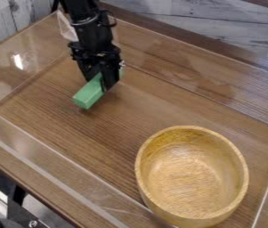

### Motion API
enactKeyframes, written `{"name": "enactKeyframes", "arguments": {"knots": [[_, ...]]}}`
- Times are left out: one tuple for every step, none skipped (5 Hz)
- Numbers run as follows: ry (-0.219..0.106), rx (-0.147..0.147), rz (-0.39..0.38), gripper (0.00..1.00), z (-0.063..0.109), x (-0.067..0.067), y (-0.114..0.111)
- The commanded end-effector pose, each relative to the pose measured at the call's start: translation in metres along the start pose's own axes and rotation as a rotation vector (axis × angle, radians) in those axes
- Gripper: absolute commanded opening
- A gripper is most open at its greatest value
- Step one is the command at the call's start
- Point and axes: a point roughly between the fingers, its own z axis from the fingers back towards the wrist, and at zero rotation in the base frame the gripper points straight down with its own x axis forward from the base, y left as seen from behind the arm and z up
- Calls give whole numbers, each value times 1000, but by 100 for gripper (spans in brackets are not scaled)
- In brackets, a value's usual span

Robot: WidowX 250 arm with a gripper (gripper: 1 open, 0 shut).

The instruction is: Put the green block in the brown bowl

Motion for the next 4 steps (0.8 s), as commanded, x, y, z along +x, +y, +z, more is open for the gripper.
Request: {"name": "enactKeyframes", "arguments": {"knots": [[-49, 28, -25, 0, 20, 13, -3], [-47, 27, -27, 0, 23, 13, -5], [-48, 26, -29, 0, 25, 13, -6], [-49, 25, -30, 0, 27, 13, -7]]}}
